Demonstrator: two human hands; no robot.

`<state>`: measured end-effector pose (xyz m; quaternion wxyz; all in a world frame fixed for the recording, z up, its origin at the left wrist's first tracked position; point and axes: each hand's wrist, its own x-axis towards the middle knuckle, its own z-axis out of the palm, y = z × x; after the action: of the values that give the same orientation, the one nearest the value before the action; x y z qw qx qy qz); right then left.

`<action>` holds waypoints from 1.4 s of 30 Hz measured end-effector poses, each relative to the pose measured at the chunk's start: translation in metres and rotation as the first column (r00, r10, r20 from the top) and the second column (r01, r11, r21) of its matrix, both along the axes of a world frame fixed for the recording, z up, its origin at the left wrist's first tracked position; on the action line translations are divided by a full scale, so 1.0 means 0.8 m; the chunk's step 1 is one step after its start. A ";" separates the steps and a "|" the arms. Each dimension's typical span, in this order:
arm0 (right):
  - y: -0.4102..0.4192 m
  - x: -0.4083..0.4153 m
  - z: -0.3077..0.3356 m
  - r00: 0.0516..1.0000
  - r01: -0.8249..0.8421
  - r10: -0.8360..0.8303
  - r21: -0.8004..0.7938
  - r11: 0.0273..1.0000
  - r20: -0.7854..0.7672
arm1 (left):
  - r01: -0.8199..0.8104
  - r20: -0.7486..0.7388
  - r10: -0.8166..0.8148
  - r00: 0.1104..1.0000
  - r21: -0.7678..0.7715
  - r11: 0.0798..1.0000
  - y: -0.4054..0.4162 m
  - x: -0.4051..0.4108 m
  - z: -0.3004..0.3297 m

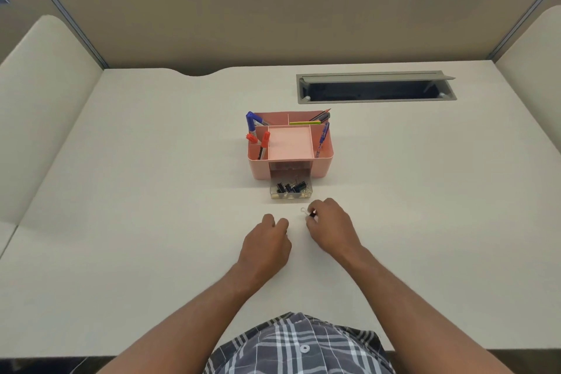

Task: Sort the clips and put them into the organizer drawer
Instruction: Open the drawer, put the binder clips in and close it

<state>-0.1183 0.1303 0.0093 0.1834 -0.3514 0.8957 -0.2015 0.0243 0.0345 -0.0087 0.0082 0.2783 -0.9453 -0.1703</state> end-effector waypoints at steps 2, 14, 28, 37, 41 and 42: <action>-0.009 -0.010 0.014 1.000 0.012 -0.013 -0.066 0.998 -0.017 | -0.025 -0.097 0.025 0.995 -0.003 1.000 -0.007 -0.004 0.004; -0.063 -0.041 0.033 0.991 -0.029 0.020 -0.068 0.997 -0.132 | -0.085 -0.203 0.043 0.978 -0.207 0.975 -0.079 -0.071 0.030; -0.014 -0.056 -0.002 0.935 0.302 -0.250 -0.194 0.933 0.253 | -0.314 -0.333 0.444 0.832 0.379 0.871 -0.080 -0.032 -0.002; -0.025 -0.084 -0.012 0.922 0.180 -0.108 -0.164 0.970 0.372 | -0.219 -0.162 0.378 0.911 0.587 0.779 -0.123 -0.045 -0.008; -0.036 -0.090 0.001 0.927 0.163 -0.058 -0.257 0.953 0.370 | -0.178 -0.223 0.355 0.908 0.561 0.809 -0.124 -0.057 0.002; -0.039 -0.090 0.002 0.925 0.178 -0.067 -0.271 0.946 0.374 | -0.191 -0.225 0.364 0.904 0.548 0.814 -0.124 -0.061 0.004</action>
<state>-0.1904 0.0990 0.0105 0.2755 -0.2748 0.8263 -0.4071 -0.0244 -0.0645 -0.0057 0.1116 0.3756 -0.7993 -0.4556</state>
